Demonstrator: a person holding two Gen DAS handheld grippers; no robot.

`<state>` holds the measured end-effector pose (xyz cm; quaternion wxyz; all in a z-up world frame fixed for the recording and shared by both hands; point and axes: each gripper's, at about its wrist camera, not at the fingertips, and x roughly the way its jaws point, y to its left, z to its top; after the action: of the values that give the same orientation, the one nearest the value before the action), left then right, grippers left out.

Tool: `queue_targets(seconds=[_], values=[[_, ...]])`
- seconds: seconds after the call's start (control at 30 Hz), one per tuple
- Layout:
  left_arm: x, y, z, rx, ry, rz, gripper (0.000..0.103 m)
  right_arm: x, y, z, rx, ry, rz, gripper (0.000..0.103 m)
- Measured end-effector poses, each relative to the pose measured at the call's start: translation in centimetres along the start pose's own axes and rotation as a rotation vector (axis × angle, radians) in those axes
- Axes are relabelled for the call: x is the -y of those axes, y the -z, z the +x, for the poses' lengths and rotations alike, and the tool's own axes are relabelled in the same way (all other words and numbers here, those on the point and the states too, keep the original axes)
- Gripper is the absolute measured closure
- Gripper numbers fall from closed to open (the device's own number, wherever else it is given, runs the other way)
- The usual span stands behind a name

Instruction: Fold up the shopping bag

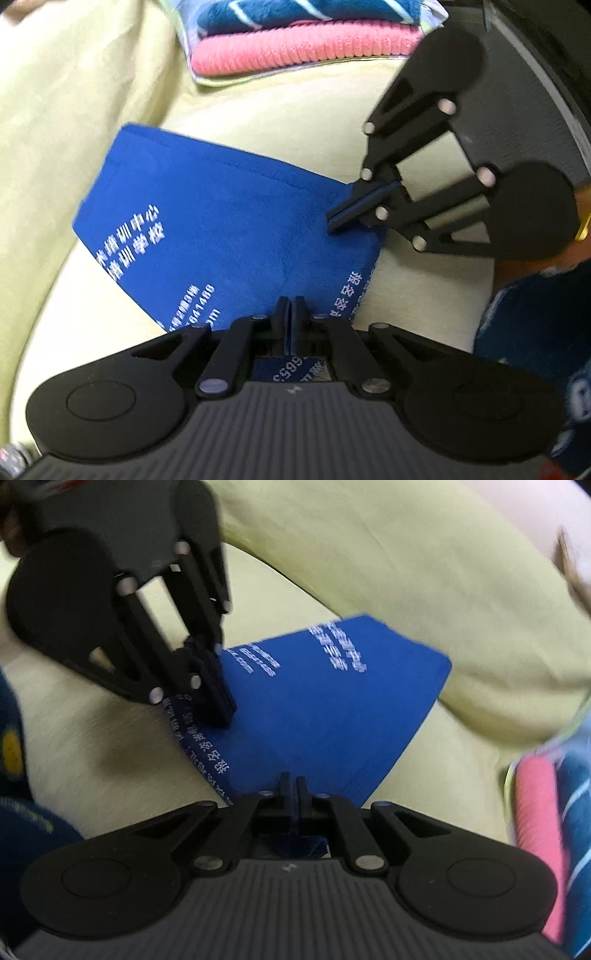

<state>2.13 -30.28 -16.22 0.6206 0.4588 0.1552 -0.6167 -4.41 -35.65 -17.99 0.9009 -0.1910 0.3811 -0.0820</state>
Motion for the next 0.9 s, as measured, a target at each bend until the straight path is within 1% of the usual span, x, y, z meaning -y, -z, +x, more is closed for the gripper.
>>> queue_targets(seconds=[0.07,0.1,0.2,0.23,0.4,0.47,0.5,0.53,0.63,0.67,0.7,0.73,0.8,0.87,0.9], values=[[1.0,0.5,-0.9,0.004,-0.057,0.083,0.103,0.5,-0.5,0.7,-0.022,-0.018,0.047,0.1],[1.5,0.8,-1.6,0.01,-0.073,0.121,0.103,0.8,-0.6,1.0,-0.029,-0.03,0.072,0.1],[2.6,2.1,-3.7,0.01,-0.09,0.2,0.094,2.3,-0.1,1.0,-0.028,-0.07,0.127,0.1],[3.0,2.5,-4.2,0.006,-0.095,0.226,0.092,2.8,0.0,1.2,-0.026,-0.082,0.143,0.1],[4.6,3.7,-4.0,-0.035,-0.157,0.353,0.089,3.3,0.5,1.3,-0.001,-0.101,0.162,0.1],[4.9,3.9,-3.3,-0.031,-0.183,0.396,0.078,3.5,0.6,1.3,0.009,-0.115,0.17,0.1],[5.0,3.9,-2.9,-0.027,-0.194,0.416,0.069,3.6,0.7,1.2,0.014,-0.121,0.172,0.1],[5.2,4.0,-2.6,-0.027,-0.202,0.437,0.064,3.7,0.7,1.3,0.017,-0.126,0.172,0.1],[6.1,4.7,-1.6,-0.017,-0.24,0.544,0.062,3.5,0.9,1.0,0.024,-0.128,0.165,0.1],[6.3,4.8,-1.4,-0.014,-0.241,0.57,0.063,3.5,0.9,1.1,0.028,-0.125,0.159,0.1],[6.3,4.9,-1.2,-0.015,-0.233,0.584,0.067,3.4,0.9,1.3,0.032,-0.123,0.153,0.1],[6.0,4.7,-1.0,-0.022,-0.208,0.57,0.072,3.4,0.9,1.4,0.036,-0.121,0.149,0.1],[4.9,4.5,-1.1,-0.029,-0.14,0.515,0.078,3.3,0.8,1.3,0.041,-0.12,0.147,0.1],[3.5,4.1,-1.4,-0.039,-0.064,0.451,0.079,3.2,0.8,1.1,0.061,-0.105,0.121,0.1],[2.8,3.8,-1.4,-0.046,-0.026,0.422,0.079,3.0,0.9,0.7,0.082,-0.077,0.094,0.098]])
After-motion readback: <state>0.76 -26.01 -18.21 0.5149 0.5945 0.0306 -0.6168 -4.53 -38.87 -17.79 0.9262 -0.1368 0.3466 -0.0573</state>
